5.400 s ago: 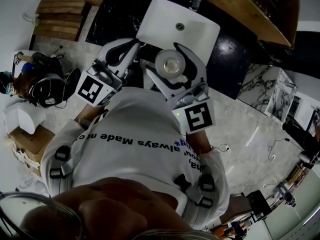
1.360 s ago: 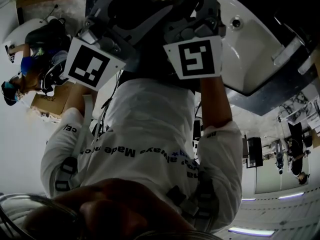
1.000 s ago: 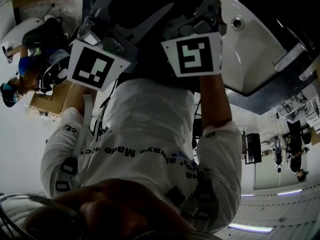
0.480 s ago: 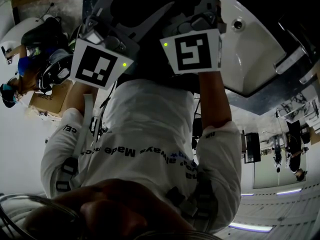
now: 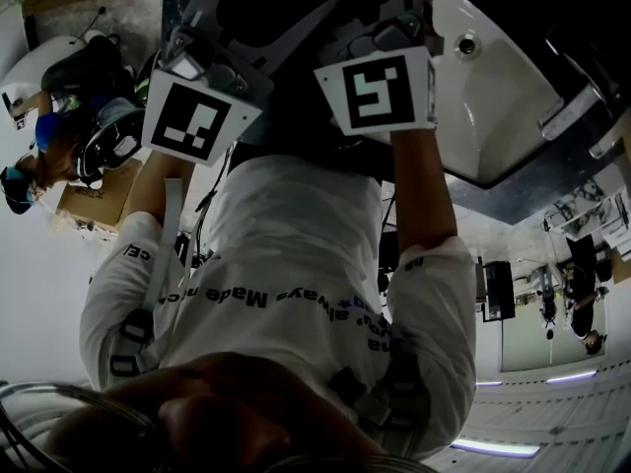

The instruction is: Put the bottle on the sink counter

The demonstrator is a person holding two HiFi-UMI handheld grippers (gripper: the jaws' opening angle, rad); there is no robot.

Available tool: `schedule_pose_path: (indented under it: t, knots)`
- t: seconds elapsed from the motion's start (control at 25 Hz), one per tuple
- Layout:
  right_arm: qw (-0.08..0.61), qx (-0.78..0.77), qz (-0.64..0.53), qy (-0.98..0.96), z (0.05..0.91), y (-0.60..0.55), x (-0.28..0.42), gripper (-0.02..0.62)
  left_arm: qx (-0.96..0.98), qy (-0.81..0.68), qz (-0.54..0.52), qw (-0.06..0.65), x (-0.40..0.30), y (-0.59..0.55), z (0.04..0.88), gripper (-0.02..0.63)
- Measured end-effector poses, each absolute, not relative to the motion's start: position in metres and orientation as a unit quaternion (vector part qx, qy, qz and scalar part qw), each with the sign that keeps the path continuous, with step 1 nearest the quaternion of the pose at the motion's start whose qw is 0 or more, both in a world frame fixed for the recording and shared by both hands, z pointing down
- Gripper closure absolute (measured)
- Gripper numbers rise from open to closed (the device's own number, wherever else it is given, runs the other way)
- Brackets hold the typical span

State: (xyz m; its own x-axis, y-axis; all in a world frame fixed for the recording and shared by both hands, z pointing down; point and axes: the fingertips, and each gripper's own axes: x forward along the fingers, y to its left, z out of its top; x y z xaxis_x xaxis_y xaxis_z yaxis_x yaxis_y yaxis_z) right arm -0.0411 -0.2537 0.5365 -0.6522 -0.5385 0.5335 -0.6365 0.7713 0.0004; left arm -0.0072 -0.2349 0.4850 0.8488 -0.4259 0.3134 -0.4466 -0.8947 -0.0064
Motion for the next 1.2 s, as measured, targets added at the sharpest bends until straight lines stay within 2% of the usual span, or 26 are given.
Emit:
schedule_pose_path:
  t: [0.08,0.16,0.24,0.56,0.76,0.92,1.08,1.2]
  knots:
    - [0.261,0.326,0.089,-0.904,0.538,-0.253,-0.041,0.259,0.959,-0.233,0.158,0.023,-0.009,-0.235,0.484,0.458]
    - [0.249,0.327,0.084,-0.908,0.535,-0.251,-0.039,0.253,0.957,-0.239,0.162,0.019,-0.014,-0.235,0.483,0.398]
    - [0.240,0.328,0.082,-0.910,0.527,-0.251,-0.035,0.251,0.954,-0.249,0.163,0.032,-0.022,-0.234,0.483,0.385]
    - [0.193,0.353,0.060,-0.913,0.466,-0.245,-0.009,0.249,0.947,-0.301,0.084,0.079,-0.039,-0.222,0.427,0.382]
    - [0.165,0.369,0.057,-0.913,0.410,-0.228,0.005,0.250,0.948,-0.303,0.048,0.082,-0.033,-0.206,0.377,0.384]
    - [0.152,0.376,0.046,-0.913,0.366,-0.209,0.011,0.274,0.952,-0.296,0.035,0.073,-0.026,-0.189,0.346,0.438]
    - [0.123,0.400,0.045,-0.907,0.329,-0.193,0.016,0.343,0.950,-0.302,0.026,0.070,-0.029,-0.174,0.326,0.511]
    - [0.105,0.416,0.040,-0.902,0.300,-0.181,0.016,0.377,0.948,-0.309,0.015,0.078,-0.036,-0.168,0.310,0.534]
